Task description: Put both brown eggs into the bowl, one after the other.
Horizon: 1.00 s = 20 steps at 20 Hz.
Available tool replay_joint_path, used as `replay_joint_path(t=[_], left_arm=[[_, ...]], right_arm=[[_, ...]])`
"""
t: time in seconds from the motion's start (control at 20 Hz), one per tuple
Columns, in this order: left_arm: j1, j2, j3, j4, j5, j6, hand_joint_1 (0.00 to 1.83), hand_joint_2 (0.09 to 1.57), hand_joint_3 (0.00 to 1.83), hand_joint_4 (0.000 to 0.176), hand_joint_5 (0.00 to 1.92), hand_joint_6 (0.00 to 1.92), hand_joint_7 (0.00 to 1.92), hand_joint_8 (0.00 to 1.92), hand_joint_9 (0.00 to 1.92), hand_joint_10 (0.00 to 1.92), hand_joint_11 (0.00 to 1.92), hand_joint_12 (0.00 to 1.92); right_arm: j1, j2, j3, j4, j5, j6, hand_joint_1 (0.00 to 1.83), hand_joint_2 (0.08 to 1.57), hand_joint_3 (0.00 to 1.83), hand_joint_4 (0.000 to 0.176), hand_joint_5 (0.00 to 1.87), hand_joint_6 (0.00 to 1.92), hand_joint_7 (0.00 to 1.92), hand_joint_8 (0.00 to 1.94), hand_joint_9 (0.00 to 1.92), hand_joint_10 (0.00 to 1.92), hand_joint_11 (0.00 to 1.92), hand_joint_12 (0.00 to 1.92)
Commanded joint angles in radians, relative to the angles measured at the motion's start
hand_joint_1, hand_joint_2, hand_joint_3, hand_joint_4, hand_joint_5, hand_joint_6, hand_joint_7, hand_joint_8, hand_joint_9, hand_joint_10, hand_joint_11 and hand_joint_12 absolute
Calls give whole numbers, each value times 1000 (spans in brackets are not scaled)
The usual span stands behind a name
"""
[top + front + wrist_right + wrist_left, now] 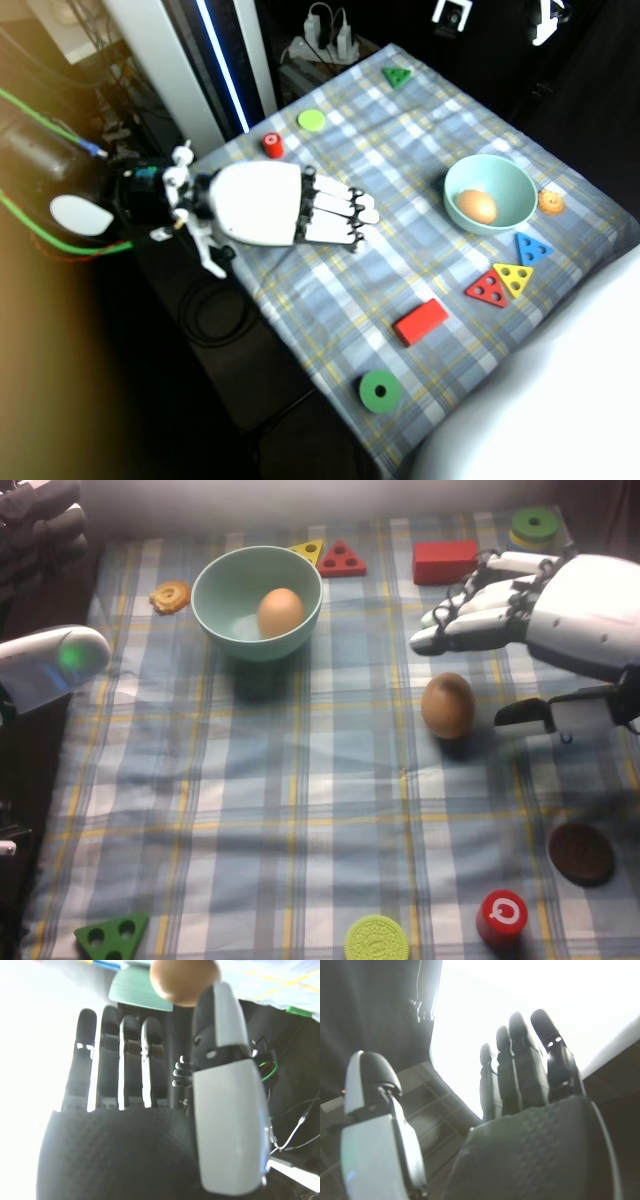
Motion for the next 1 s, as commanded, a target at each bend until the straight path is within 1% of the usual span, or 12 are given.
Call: replay_joint_path(t=[0.0, 0.2, 0.35, 0.45, 0.5, 0.55, 0.6, 0.65, 0.75, 0.85, 0.9, 0.95], left_arm=[[-4, 0, 7, 0, -135, -18, 904, 844, 0, 48, 393, 4, 417, 2, 418, 1, 0, 1030], [-4, -2, 12, -4, -134, -25, 861, 866, 1, 64, 388, 0, 434, 1, 427, 1, 38, 958], [-4, -9, 16, -7, -136, -37, 875, 856, 0, 65, 412, 10, 447, 5, 429, 2, 32, 956], [-4, -10, 16, -9, -136, -38, 864, 861, 0, 55, 419, 10, 445, 4, 441, 6, 39, 959], [-3, -9, 16, -9, -137, -38, 858, 866, 2, 53, 415, 7, 443, 2, 441, 6, 48, 966], [-1, -9, 15, -11, -139, -38, 841, 876, 1, 59, 405, 2, 437, 0, 432, 1, 30, 1006], [0, -9, 15, -11, -141, -40, 829, 883, 2, 59, 402, 0, 438, 1, 431, 1, 29, 1015], [3, -9, 15, -12, -142, -43, 841, 880, 0, 59, 406, 2, 442, 2, 433, 2, 27, 1013], [4, -10, 15, -13, -142, -45, 876, 871, 0, 51, 404, 1, 445, 0, 438, 2, 31, 981], [4, -10, 15, -15, -143, -45, 895, 874, 2, 52, 412, 3, 439, 0, 437, 1, 35, 980], [4, -10, 14, -15, -144, -45, 884, 873, 1, 55, 414, 3, 443, 2, 445, 4, 49, 989], [5, -10, 14, -15, -146, -46, 883, 871, 0, 57, 414, 3, 443, 2, 443, 3, 46, 989]], right_arm=[[17, -3, 8, 17, 80, 5, 1192, 992, 1, 0, 490, 0, 522, 3, 506, 4, 94, 1064], [33, -25, 18, -23, 37, 6, 1222, 981, 0, 0, 530, 6, 580, 7, 572, 14, 111, 1192], [44, -35, 23, -40, 17, 6, 1305, 997, 0, 0, 576, 2, 720, 14, 684, 29, 230, 1140], [44, -35, 24, -41, 13, 8, 1368, 1017, 2, 0, 626, 7, 836, 29, 816, 60, 307, 1146], [44, -34, 24, -41, 13, 13, 1372, 1061, 15, 0, 699, 12, 989, 745, 957, 73, 445, 1073], [44, -33, 24, -41, 14, 24, 1377, 1095, 16, 0, 864, 832, 1028, 813, 906, 970, 559, 1041], [44, -31, 24, -41, 14, 29, 1379, 1107, 0, 0, 832, 1052, 1083, 765, 949, 1152, 669, 1085], [44, -30, 24, -41, 14, 33, 1377, 1115, 3, 0, 855, 1050, 1051, 820, 918, 1238, 717, 1135], [44, -27, 23, -41, 14, 37, 1371, 1122, 2, 0, 921, 1011, 1011, 872, 854, 1309, 618, 1251], [44, -26, 23, -41, 15, 40, 1369, 1126, 0, 0, 903, 1054, 1007, 878, 849, 1306, 612, 1230], [44, -25, 23, -40, 16, 40, 1242, 1130, 4, 0, 912, 1072, 991, 973, 854, 865, 589, 1232], [44, -22, 23, -34, 16, 40, 1218, 1135, 0, 7, 910, 1059, 990, 1011, 916, 622, 591, 1229]])
